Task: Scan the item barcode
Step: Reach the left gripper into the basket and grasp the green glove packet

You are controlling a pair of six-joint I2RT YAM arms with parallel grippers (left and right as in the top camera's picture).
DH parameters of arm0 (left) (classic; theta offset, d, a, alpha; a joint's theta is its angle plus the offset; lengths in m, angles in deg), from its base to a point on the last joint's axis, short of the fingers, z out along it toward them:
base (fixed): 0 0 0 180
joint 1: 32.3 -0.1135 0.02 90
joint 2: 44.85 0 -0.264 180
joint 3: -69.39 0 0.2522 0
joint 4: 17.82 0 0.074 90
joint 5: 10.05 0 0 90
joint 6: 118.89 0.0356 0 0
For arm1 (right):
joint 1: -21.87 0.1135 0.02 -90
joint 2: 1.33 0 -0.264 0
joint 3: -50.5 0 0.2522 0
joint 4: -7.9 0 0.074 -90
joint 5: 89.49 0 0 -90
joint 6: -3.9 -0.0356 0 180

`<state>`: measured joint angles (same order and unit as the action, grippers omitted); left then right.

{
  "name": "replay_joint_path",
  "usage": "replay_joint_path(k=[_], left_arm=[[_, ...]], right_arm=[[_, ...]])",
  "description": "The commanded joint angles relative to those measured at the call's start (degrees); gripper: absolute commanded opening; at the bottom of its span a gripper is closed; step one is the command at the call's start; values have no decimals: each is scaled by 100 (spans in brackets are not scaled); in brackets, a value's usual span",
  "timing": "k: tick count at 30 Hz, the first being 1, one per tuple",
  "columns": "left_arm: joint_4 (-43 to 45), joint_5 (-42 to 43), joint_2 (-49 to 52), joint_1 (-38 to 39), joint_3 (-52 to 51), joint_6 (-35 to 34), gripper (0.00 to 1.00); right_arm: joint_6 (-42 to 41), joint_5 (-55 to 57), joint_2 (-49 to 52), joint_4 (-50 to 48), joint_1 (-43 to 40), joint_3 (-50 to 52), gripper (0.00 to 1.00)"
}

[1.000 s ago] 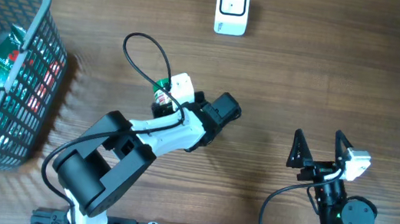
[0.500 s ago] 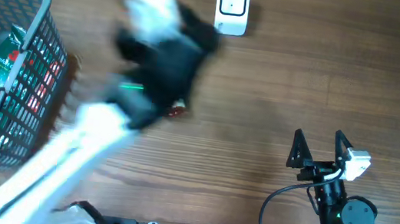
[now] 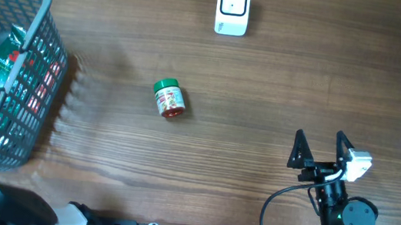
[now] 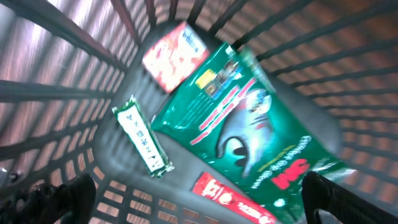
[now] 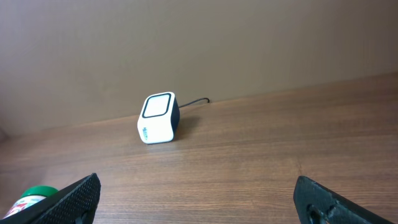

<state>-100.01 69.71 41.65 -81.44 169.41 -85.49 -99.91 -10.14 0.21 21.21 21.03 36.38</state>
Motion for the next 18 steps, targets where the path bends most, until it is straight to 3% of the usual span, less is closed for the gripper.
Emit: replay_joint_path(k=[1, 8, 18], left_arm=[[-37, 273, 732, -9, -72, -219, 100], [247, 271, 1510, 68, -446, -219, 100], [2142, 271, 1510, 186, -2656, -219, 99]], right_arm=[[-28, 17, -35, -33, 9, 7, 100], [-28, 17, -35, -33, 9, 7, 99], [-26, 17, -35, -33, 9, 7, 100]])
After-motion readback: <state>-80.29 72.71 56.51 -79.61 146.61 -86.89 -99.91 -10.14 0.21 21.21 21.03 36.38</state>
